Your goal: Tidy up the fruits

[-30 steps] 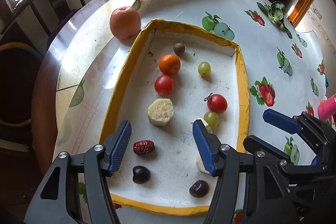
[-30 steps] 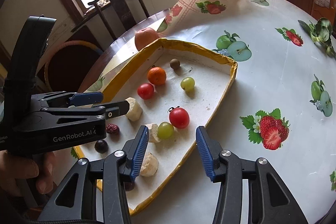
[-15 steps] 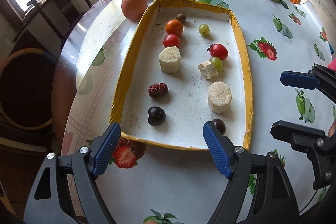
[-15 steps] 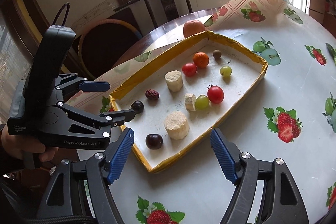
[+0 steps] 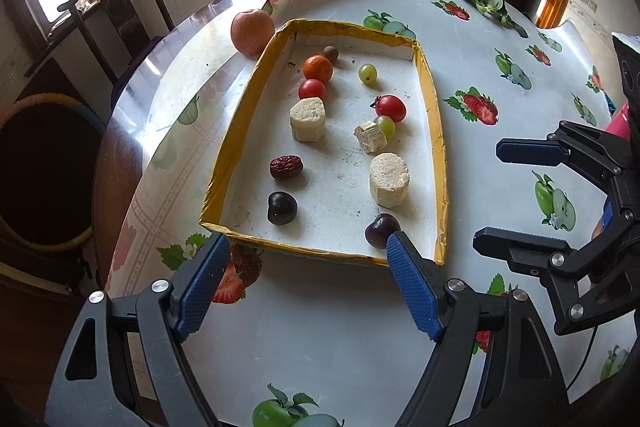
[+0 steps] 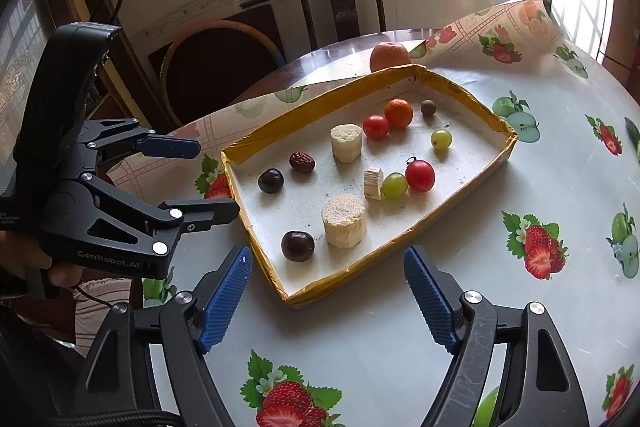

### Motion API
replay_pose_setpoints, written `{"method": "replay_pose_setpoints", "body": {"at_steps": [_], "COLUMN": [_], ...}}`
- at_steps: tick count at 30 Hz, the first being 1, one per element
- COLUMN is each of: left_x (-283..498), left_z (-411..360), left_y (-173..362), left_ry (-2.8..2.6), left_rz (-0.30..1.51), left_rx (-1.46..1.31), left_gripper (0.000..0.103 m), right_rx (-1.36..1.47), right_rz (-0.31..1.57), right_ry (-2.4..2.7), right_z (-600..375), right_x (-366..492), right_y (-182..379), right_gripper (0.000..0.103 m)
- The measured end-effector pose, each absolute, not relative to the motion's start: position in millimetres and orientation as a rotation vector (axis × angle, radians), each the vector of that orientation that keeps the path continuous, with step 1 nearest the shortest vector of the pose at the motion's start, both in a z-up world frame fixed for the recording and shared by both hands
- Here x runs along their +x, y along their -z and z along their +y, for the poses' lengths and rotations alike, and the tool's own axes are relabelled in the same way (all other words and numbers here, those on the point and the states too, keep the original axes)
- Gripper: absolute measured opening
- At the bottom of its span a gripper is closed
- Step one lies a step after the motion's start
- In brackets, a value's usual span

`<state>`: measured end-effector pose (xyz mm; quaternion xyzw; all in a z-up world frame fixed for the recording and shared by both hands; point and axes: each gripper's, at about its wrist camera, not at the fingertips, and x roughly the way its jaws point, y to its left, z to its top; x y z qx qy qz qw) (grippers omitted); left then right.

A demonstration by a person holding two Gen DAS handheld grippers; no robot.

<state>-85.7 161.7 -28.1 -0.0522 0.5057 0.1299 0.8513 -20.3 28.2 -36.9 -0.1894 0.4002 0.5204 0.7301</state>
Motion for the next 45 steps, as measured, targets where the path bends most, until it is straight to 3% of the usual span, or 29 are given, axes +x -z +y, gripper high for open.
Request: {"method": "replay_pose_setpoints", "body": {"at_steps": [45], "left_x": [-92], "left_z": [158], "left_y": [45], "left_ry": [-0.288], "left_rz": [1.085], "left_rx": [-0.087], "left_gripper": [0.081], "right_rx": [-0.429], "right_rz": [0.874], "right_ry": [-1.156], "right_z": [37], "right_x": [-12], "right_y": [40], "right_gripper": [0.080]}}
